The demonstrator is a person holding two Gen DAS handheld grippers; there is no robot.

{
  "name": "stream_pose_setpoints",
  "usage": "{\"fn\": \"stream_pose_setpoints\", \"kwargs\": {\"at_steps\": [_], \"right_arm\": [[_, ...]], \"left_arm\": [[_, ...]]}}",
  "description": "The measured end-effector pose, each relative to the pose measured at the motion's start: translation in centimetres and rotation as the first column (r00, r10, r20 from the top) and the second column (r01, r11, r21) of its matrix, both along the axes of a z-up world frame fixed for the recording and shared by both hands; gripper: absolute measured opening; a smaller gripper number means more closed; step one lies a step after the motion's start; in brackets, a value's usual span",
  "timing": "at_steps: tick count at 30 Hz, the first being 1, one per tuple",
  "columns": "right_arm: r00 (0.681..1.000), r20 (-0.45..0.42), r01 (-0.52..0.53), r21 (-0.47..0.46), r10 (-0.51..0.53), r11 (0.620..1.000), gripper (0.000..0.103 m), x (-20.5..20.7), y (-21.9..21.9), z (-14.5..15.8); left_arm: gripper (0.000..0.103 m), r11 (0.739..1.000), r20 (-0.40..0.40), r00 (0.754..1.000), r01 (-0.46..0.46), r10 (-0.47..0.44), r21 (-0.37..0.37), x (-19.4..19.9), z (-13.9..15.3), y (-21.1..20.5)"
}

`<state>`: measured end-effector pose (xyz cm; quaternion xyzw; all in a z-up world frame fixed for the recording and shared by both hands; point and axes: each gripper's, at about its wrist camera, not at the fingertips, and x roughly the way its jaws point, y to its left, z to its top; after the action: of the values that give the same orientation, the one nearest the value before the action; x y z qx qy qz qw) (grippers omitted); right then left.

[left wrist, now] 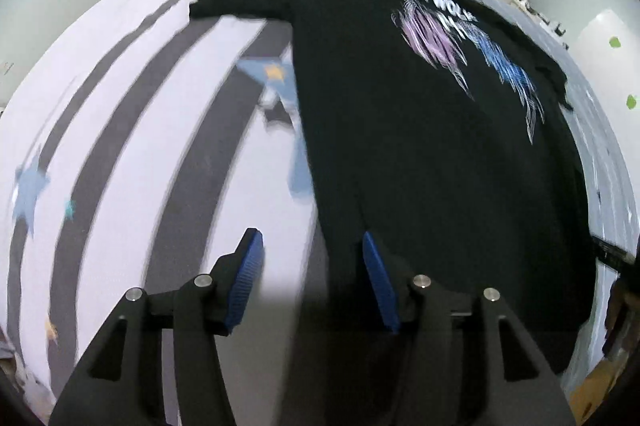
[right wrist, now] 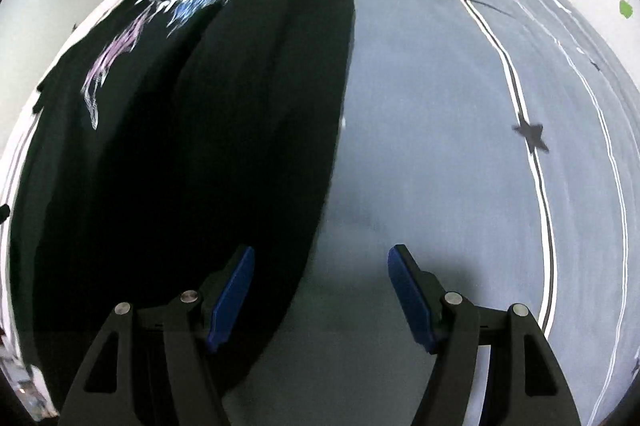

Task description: Fold clothes

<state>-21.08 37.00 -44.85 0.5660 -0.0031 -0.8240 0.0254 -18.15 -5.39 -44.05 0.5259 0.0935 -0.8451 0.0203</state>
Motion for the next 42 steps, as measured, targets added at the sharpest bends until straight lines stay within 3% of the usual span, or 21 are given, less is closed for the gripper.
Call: {"fn": "stream_pose_setpoints", "kwargs": {"at_steps": [5,8,10,12,14,16,19,24,26,32,34,36,37,38,42], "right_arm": [[1.000,-0.010,-0.026,-0.028,0.025,0.999,0.065,2.0,0.7,0.2],[0.999,-0.007,-0.036,-0.044,0.036,0.998,0.065,3.1,0.8,0.3],[0.999,-0.007,-0.049,-0.046,0.048,0.998,0.066,3.7,0.6,0.1],[0.999,-0.016,-0.047,-0.034,0.046,0.998,0.066,4.0,0.0,0.0],[0.999,-0.021,-0.044,-0.034,0.043,0.998,0.066,4.4,-0.6,0.0],[0.999,-0.024,-0.043,-0.050,0.041,0.998,0.066,5.0,-1.1,0.1],[0.999,-0.018,-0.036,-0.056,0.035,0.998,0.066,5.7,-1.9,0.2],[0.999,-0.013,0.029,-0.076,-0.030,0.997,0.066,5.9,-2.2,0.2],[0.999,-0.013,0.041,-0.080,-0.042,0.996,0.066,5.9,-2.3,0.3],[1.000,-0.009,0.025,-0.110,-0.027,0.994,0.067,6.2,-3.7,0.1],[1.000,-0.013,0.001,-0.103,-0.002,0.995,0.061,6.2,-4.3,0.0],[1.000,-0.017,-0.025,-0.101,0.023,0.995,0.020,6.1,-4.6,0.0],[0.999,-0.020,-0.032,-0.094,0.030,0.995,0.008,6.1,-4.5,0.2],[0.999,-0.018,-0.038,-0.104,0.036,0.994,0.004,6.1,-4.2,0.4],[0.999,-0.015,-0.046,-0.100,0.045,0.994,0.002,6.6,-1.5,2.6]], "left_arm": [[0.051,1.000,0.036,0.999,0.026,-0.026,-0.001,4.7,-0.8,3.5],[0.051,0.993,0.052,0.996,0.079,-0.075,-0.086,5.9,-1.8,5.2],[0.050,0.992,0.044,0.996,0.082,-0.079,-0.090,6.1,-2.5,5.1],[0.041,0.993,0.025,0.997,0.079,-0.077,-0.087,6.1,-2.6,4.7],[0.013,0.993,0.018,0.996,0.083,-0.082,-0.087,5.8,-2.6,4.3],[0.003,0.993,0.020,0.995,0.094,-0.093,-0.069,5.5,-2.4,4.0],[0.003,0.993,0.022,0.994,0.105,-0.104,-0.050,5.3,-1.7,3.3],[0.002,0.997,-0.027,0.998,0.047,-0.048,-0.056,7.3,2.0,-0.5],[0.002,0.996,-0.042,0.998,0.035,-0.038,-0.084,8.0,3.0,-2.2],[0.002,0.990,0.008,0.996,0.084,-0.083,-0.116,6.6,0.5,-2.9],[0.003,0.990,0.025,0.996,0.083,-0.081,-0.112,6.6,-0.4,-2.8],[0.003,0.990,0.031,0.997,0.076,-0.072,-0.115,6.9,-0.7,-2.6],[0.002,0.990,0.031,0.997,0.071,-0.068,-0.119,7.0,-0.7,-2.4],[0.002,0.991,0.027,0.998,0.061,-0.058,-0.118,7.1,-0.5,-2.5],[0.002,0.988,0.006,0.998,0.065,-0.065,-0.139,7.8,1.5,-3.2]]}}
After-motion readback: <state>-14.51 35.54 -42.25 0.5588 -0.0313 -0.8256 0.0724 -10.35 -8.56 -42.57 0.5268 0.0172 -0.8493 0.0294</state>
